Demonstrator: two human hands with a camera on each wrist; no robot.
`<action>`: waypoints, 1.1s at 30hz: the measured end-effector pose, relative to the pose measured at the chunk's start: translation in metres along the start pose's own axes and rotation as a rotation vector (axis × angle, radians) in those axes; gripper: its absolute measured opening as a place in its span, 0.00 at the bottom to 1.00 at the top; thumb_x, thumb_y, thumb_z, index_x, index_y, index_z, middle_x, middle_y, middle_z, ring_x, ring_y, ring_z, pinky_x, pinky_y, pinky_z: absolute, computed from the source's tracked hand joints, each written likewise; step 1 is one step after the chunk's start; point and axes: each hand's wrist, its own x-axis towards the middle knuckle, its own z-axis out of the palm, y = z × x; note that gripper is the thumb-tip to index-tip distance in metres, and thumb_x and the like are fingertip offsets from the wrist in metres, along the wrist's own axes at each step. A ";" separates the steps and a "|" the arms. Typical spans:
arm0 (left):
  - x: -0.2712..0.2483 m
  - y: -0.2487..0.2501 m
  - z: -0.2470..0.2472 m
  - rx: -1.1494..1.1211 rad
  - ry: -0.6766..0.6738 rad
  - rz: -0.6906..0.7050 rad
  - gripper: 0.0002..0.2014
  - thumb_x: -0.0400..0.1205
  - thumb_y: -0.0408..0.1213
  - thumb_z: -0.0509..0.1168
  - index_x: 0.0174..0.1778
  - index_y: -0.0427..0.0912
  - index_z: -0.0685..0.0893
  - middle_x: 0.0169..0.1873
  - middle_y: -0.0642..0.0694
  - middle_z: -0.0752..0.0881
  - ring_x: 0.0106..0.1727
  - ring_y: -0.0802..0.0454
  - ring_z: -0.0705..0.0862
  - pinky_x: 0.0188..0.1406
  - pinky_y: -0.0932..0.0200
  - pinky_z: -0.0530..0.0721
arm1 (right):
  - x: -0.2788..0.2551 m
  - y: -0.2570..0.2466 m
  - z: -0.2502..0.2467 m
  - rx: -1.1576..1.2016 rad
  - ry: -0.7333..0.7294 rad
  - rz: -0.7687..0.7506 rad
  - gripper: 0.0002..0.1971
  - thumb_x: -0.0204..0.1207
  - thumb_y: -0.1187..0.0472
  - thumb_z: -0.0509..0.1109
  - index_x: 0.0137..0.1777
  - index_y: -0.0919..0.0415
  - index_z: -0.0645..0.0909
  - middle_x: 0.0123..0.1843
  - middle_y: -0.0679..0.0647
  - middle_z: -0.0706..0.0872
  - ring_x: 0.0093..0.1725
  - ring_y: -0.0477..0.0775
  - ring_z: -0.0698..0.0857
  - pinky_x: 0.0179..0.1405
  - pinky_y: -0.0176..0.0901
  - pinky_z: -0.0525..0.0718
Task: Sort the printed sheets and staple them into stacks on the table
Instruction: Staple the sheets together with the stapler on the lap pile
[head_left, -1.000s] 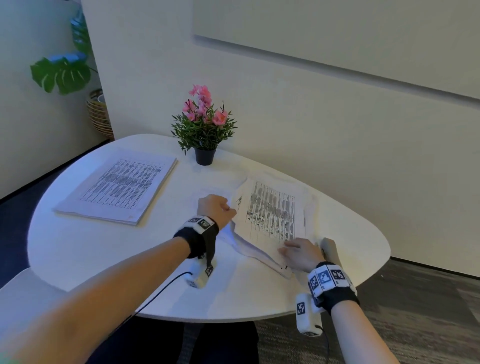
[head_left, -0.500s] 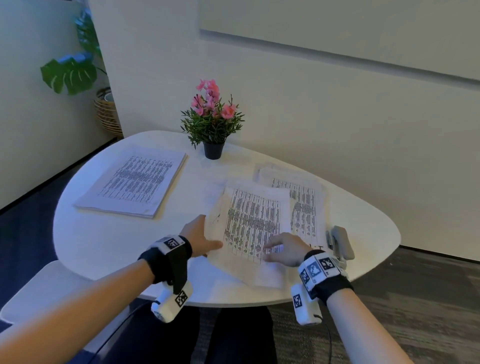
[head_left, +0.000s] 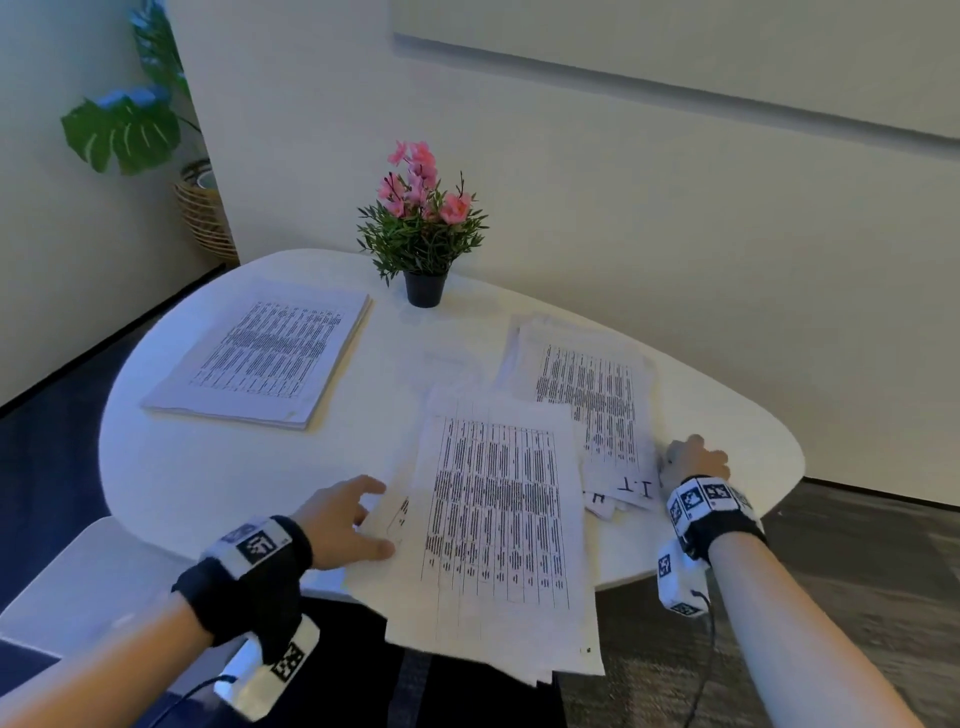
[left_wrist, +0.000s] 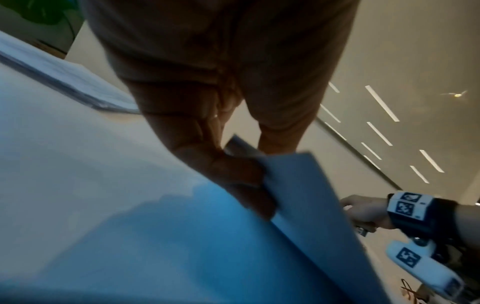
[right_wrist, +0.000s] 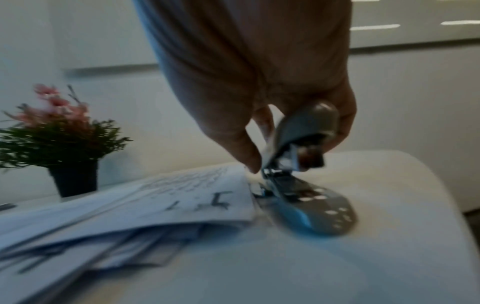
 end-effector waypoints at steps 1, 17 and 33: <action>-0.005 -0.002 -0.004 0.002 -0.057 -0.008 0.34 0.72 0.49 0.76 0.72 0.47 0.71 0.54 0.46 0.85 0.47 0.52 0.85 0.48 0.63 0.82 | 0.002 0.002 0.002 -0.001 0.003 -0.008 0.19 0.83 0.60 0.60 0.69 0.70 0.65 0.67 0.72 0.70 0.64 0.71 0.74 0.62 0.59 0.78; 0.065 0.040 0.017 0.805 -0.052 0.331 0.35 0.83 0.65 0.42 0.84 0.56 0.42 0.83 0.53 0.41 0.84 0.50 0.45 0.82 0.42 0.47 | -0.073 -0.053 -0.016 0.335 0.053 -0.462 0.22 0.79 0.48 0.68 0.67 0.60 0.74 0.61 0.60 0.82 0.59 0.63 0.81 0.54 0.48 0.78; -0.003 -0.012 0.036 0.525 0.112 0.238 0.31 0.85 0.57 0.53 0.83 0.51 0.55 0.83 0.49 0.53 0.81 0.46 0.55 0.79 0.50 0.63 | -0.152 -0.122 0.061 0.023 -0.275 -0.765 0.20 0.79 0.48 0.67 0.64 0.60 0.72 0.56 0.58 0.83 0.50 0.59 0.81 0.48 0.46 0.79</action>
